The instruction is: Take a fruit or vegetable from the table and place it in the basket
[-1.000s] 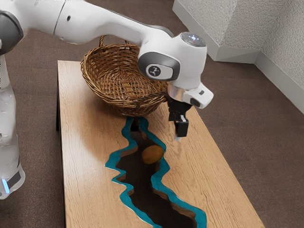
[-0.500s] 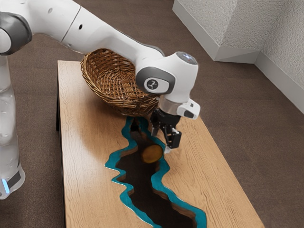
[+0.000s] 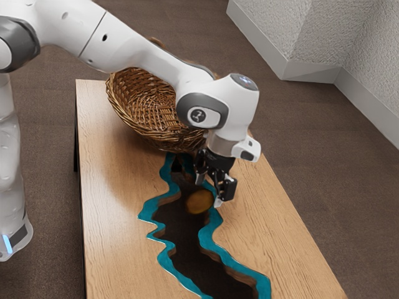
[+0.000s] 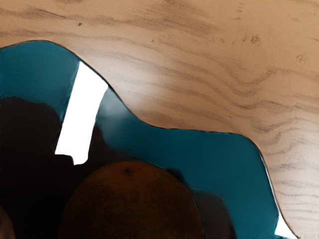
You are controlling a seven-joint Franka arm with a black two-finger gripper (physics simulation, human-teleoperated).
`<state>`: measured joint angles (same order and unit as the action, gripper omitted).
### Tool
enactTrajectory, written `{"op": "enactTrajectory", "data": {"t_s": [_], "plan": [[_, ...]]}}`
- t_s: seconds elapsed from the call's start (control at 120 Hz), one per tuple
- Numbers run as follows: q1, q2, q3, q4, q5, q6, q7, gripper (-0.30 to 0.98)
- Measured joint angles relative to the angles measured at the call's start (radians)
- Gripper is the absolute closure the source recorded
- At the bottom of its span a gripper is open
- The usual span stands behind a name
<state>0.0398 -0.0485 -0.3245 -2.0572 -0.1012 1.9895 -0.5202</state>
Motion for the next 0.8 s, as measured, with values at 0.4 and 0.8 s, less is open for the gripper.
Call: {"op": "enactTrajectory", "data": {"t_s": [0.4, 0.8], "plan": [[0.023, 0.007, 0.011, -0.031, -0.028, 0.005, -0.015, 0.0], [-0.011, 0.009, 0.008, -0.056, -0.057, 0.022, -0.023, 0.0]]}}
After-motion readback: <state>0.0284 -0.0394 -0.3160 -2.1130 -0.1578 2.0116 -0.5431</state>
